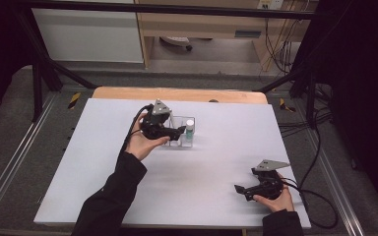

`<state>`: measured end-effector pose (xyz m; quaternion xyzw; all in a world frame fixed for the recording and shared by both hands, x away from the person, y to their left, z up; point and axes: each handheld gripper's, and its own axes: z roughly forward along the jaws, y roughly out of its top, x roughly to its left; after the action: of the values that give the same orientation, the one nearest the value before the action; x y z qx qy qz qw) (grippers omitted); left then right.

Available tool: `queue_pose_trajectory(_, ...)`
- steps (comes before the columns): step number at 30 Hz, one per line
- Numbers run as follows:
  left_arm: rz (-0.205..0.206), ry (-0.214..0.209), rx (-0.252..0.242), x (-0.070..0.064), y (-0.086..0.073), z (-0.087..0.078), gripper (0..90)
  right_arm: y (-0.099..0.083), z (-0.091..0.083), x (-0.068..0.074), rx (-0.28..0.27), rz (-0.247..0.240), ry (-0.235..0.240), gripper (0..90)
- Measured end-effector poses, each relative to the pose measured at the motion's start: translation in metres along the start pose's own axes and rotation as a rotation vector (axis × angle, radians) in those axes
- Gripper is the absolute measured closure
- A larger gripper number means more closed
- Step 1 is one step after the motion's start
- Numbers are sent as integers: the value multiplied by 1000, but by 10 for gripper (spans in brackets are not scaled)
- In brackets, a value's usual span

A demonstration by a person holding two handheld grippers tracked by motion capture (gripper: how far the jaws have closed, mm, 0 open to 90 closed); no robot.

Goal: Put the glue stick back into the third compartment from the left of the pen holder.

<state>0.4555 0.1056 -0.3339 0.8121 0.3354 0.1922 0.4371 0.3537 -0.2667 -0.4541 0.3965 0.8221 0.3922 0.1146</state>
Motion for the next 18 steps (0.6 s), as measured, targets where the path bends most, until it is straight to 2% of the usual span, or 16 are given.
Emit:
queue_pose_trajectory(10,-29,15,46,13,-41,-23,98,0,-1,0,-1,5,0,5)
queue_pose_trajectory(15,-50,29,43,22,-70,-37,87,0,0,0,1,4,-5,5)
queue_pose_trajectory(18,-78,33,35,26,-87,-45,85,0,0,-1,2,8,-4,5)
